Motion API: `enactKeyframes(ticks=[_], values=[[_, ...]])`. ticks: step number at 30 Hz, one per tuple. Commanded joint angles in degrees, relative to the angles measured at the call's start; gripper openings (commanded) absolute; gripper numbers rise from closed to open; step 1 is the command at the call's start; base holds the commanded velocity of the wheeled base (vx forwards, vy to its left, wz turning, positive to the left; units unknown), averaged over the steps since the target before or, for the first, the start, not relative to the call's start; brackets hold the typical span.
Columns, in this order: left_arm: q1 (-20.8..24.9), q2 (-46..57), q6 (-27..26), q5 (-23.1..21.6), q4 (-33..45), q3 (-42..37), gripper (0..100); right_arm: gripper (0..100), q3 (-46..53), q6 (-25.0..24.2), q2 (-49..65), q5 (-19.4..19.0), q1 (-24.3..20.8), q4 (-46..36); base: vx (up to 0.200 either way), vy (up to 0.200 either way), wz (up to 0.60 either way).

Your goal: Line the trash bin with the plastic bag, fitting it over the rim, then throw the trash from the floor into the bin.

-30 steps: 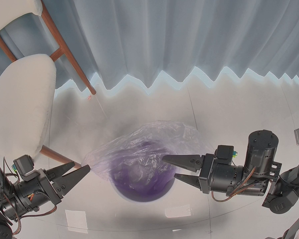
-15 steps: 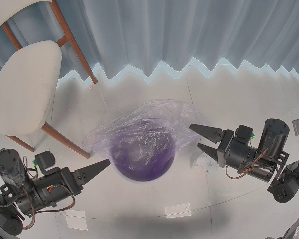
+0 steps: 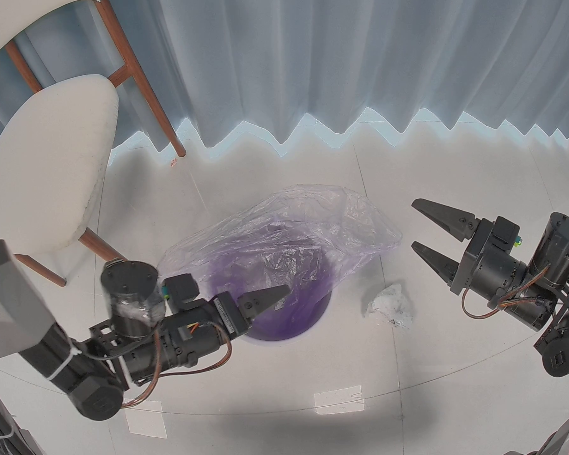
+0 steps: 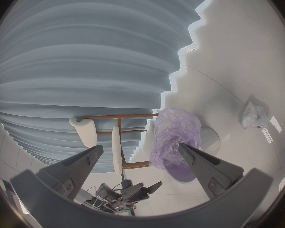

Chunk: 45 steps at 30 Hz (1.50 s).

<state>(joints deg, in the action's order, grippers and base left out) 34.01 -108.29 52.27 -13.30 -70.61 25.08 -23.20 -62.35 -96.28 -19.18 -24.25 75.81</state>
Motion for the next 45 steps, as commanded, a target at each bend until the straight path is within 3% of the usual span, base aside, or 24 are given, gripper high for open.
enactKeyframes(ticks=[1,17,30,44,45], values=[[-1.0,-10.5,0.5,0.1,2.1,9.9,100,100,0.9,-0.3,3.9,-0.8,1.2,0.6,0.000,0.000,0.00],[-6.0,-12.5,0.6,-0.5,10.6,23.3,100,100,1.2,-0.3,4.9,-0.8,1.2,0.6,0.000,0.000,0.00],[-11.5,-17.9,1.8,-0.7,10.9,30.0,100,100,1.1,-0.3,4.9,-0.8,1.2,0.7,0.000,0.000,0.00],[-11.6,-20.0,2.0,-0.5,11.1,32.9,100,100,1.2,-0.3,4.8,-0.8,1.2,0.7,0.000,0.000,0.00],[-11.6,-19.9,2.0,-0.4,11.5,32.9,0,100,1.2,-0.3,4.8,-0.8,1.2,0.7,0.000,0.000,0.00]])
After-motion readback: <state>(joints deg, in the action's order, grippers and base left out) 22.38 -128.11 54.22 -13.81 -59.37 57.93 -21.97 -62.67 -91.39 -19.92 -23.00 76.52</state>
